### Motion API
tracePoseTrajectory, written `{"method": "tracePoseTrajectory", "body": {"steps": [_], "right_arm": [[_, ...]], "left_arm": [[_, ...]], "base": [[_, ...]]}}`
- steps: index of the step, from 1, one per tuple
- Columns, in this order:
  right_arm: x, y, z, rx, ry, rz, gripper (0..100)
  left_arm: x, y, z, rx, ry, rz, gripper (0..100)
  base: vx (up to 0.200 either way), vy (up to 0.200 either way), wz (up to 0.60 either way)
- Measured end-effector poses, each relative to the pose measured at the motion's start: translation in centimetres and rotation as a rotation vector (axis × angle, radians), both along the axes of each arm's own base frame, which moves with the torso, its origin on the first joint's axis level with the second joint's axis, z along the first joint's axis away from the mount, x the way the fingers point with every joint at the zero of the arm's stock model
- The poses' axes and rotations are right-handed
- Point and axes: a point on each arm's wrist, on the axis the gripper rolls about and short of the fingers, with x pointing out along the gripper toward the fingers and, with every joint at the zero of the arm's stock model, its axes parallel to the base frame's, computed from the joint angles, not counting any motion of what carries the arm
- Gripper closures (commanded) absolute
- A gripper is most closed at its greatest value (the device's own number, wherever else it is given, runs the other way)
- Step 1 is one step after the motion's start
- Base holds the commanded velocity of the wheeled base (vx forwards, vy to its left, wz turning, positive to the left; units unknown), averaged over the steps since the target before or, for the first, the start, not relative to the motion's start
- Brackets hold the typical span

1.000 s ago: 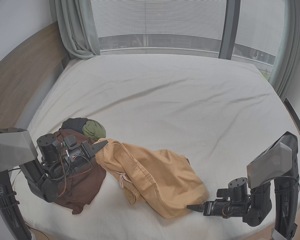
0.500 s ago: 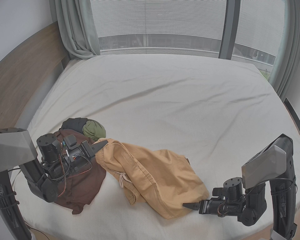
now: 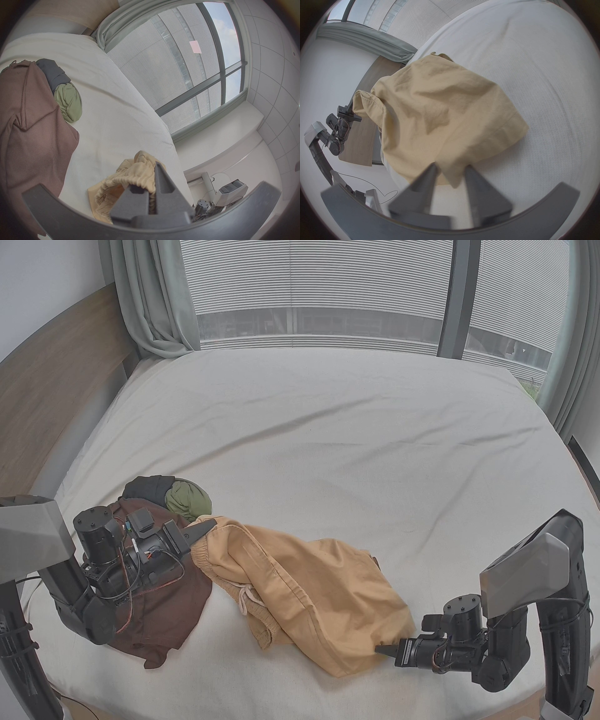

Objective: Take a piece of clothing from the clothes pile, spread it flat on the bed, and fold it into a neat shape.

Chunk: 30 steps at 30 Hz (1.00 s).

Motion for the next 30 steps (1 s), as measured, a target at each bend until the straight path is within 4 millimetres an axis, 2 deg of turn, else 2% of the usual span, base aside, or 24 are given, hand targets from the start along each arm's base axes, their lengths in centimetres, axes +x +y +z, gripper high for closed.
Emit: {"method": "tracePoseTrajectory", "body": {"steps": [7,13,18,30], "right_arm": [[-0.5,0.0,1.0,0.025,0.008,-0.005,100],[-0.3,0.2,3.6,0.106,-0.037,-0.032,100],[1.6,-0.3,5.1,0.157,-0.118,-0.082,100],[6.7,-2.3,7.0,0.251,-0.265,-0.202,100]], "left_arm": [[0.1,0.1,0.0,-0.001,-0.001,0.003,100],[0.3,0.1,-0.2,0.000,0.000,0.004,100],[0.4,0.0,-0.5,0.005,0.008,0.005,100],[0.6,0.0,-1.6,0.017,0.037,0.011,100]], "base": [[0.000,0.000,0.00],[0.000,0.000,0.00],[0.000,0.000,0.00],[0.000,0.000,0.00]]}}
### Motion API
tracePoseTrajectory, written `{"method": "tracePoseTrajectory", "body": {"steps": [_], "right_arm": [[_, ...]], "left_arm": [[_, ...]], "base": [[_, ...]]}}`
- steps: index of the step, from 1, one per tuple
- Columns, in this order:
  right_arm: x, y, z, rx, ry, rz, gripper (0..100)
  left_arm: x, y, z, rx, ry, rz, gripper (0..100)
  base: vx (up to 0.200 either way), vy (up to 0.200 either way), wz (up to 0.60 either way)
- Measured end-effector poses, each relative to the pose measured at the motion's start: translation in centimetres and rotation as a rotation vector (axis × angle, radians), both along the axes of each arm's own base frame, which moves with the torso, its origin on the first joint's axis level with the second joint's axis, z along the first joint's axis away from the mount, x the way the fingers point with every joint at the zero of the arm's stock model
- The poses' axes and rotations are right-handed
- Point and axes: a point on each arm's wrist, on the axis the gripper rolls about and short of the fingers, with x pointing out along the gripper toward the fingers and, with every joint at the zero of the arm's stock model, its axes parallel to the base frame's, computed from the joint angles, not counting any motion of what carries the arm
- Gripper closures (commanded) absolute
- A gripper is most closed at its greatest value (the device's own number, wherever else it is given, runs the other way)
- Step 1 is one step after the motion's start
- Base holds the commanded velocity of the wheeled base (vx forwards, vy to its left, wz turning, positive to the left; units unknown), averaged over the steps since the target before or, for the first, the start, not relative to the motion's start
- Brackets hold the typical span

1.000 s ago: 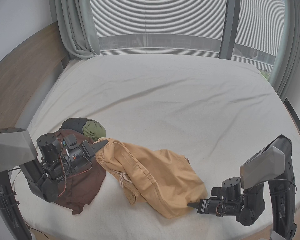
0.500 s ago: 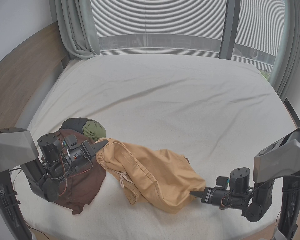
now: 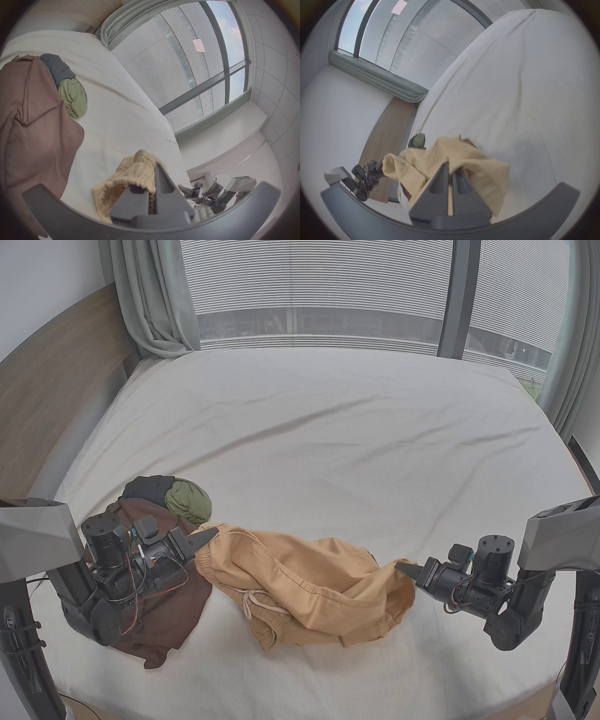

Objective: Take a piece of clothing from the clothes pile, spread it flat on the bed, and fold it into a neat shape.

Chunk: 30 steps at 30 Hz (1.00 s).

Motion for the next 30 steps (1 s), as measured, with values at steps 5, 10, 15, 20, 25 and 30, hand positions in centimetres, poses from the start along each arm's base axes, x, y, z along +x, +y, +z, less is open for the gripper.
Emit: {"method": "tracePoseTrajectory", "body": {"steps": [5,10,15,20,25,30], "right_arm": [[2.3,-0.8,-0.2,0.025,-0.037,-0.039,100],[3.2,-1.5,-1.1,0.025,-0.031,-0.065,100],[3.0,-1.4,-2.4,0.013,0.011,-0.058,100],[2.5,-1.3,-3.3,0.013,0.050,-0.012,0],[1.5,-0.8,-3.9,-0.001,0.084,0.014,0],[0.6,-0.3,-4.3,-0.032,0.102,0.048,0]], "left_arm": [[0.2,0.1,-0.9,0.005,0.026,0.008,100],[0.6,0.5,-2.0,0.013,0.055,0.028,100],[0.9,0.7,-2.7,0.017,0.071,0.035,100],[1.0,0.7,-3.1,0.019,0.079,0.036,100],[1.0,0.6,-3.1,0.020,0.080,0.034,100],[1.0,0.6,-3.2,0.020,0.081,0.030,100]], "base": [[0.000,0.000,0.00],[0.000,0.000,0.00],[0.000,0.000,0.00],[0.000,0.000,0.00],[0.000,0.000,0.00],[0.000,0.000,0.00]]}}
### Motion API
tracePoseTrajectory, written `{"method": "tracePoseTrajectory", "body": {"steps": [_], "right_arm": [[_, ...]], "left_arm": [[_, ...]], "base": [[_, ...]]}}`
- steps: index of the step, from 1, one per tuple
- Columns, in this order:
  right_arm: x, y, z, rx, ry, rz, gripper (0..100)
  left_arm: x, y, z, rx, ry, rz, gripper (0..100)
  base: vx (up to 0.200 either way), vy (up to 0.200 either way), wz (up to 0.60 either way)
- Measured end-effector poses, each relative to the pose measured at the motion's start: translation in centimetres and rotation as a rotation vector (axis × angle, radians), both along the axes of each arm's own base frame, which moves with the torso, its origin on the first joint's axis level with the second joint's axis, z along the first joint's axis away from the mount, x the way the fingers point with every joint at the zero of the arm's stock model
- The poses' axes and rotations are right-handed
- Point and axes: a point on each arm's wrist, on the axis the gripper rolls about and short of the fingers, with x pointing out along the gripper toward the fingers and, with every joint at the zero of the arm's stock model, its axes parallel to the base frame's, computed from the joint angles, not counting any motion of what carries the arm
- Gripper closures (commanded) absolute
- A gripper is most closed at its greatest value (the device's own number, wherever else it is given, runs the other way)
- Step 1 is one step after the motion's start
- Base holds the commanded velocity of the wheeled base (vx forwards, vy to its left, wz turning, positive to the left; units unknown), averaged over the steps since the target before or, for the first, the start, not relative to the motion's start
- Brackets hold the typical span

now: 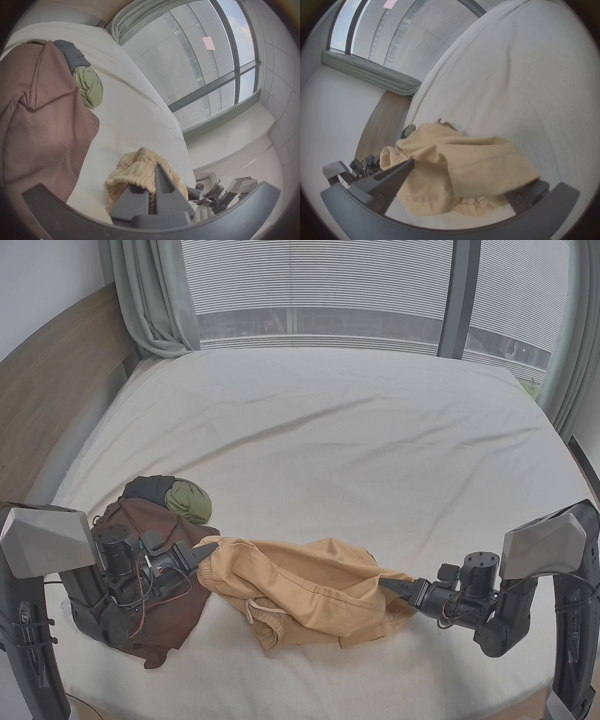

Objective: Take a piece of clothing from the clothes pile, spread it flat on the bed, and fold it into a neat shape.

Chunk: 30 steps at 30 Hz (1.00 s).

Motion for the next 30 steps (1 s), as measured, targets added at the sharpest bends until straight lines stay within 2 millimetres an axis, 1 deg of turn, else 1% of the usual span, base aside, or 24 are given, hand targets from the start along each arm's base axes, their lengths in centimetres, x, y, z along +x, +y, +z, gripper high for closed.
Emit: {"method": "tracePoseTrajectory", "body": {"steps": [5,12,19,24,25,30], "right_arm": [[-0.9,0.9,-0.5,-0.020,0.019,0.044,0],[-1.6,2.0,-1.1,-0.019,0.047,0.098,0],[-2.8,2.4,-1.4,-0.007,0.090,0.176,0],[-3.0,2.3,-1.3,-0.022,0.081,0.179,0],[-3.0,2.3,-1.2,-0.027,0.076,0.179,100],[-3.0,2.0,-1.1,-0.053,0.048,0.186,100]], "left_arm": [[0.0,-0.1,0.0,0.000,-0.001,-0.003,100],[0.0,-0.1,0.1,-0.001,-0.005,-0.002,100],[0.0,0.0,0.2,-0.002,-0.008,0.000,100],[0.0,0.0,0.2,-0.002,-0.008,0.000,100],[0.0,0.0,0.2,-0.002,-0.008,0.000,100],[0.0,-0.1,0.2,-0.002,-0.009,-0.002,100]], "base": [[0.000,0.000,0.00],[0.000,0.000,0.00],[0.000,0.000,0.00],[0.000,0.000,0.00],[0.000,0.000,0.00],[0.000,0.000,0.00]]}}
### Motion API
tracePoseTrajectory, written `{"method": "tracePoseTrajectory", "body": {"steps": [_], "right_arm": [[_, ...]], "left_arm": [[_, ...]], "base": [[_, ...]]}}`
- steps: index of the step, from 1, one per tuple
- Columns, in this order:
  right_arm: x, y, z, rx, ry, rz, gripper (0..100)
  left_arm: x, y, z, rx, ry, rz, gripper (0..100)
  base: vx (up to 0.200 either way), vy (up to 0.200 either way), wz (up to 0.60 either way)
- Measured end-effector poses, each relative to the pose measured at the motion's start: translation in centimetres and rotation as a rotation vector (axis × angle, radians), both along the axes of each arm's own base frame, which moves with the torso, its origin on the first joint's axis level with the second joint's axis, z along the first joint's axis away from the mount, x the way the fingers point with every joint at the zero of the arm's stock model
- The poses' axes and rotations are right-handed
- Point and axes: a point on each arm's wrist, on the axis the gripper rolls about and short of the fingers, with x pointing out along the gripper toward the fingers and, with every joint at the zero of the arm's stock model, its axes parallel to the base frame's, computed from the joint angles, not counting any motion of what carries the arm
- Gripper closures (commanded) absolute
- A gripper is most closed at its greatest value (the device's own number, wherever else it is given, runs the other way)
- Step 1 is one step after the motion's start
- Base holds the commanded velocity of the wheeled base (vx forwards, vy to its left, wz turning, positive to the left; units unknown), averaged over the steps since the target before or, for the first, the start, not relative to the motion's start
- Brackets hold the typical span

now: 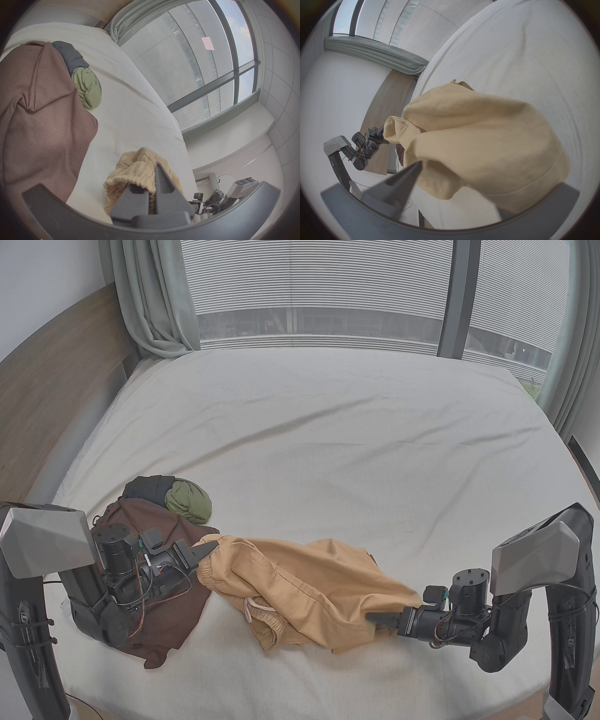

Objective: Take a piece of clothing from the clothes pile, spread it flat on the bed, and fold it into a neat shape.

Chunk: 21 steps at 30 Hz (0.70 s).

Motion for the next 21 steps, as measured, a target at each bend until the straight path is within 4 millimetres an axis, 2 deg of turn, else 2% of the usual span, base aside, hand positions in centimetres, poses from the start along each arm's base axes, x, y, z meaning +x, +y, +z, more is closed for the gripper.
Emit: {"method": "tracePoseTrajectory", "body": {"steps": [8,17,21], "right_arm": [[-0.3,-0.8,0.1,-0.064,-0.059,0.029,100],[-1.1,-2.1,2.0,-0.065,-0.088,0.026,100],[-1.4,-3.1,2.2,-0.092,-0.104,0.016,100]], "left_arm": [[0.1,0.0,0.1,-0.001,-0.004,0.000,100],[0.1,0.0,0.1,-0.002,-0.004,-0.002,100],[0.1,0.0,0.1,-0.002,-0.004,-0.002,100]], "base": [[0.000,0.000,0.00],[0.000,0.000,0.00],[0.000,0.000,0.00]]}}
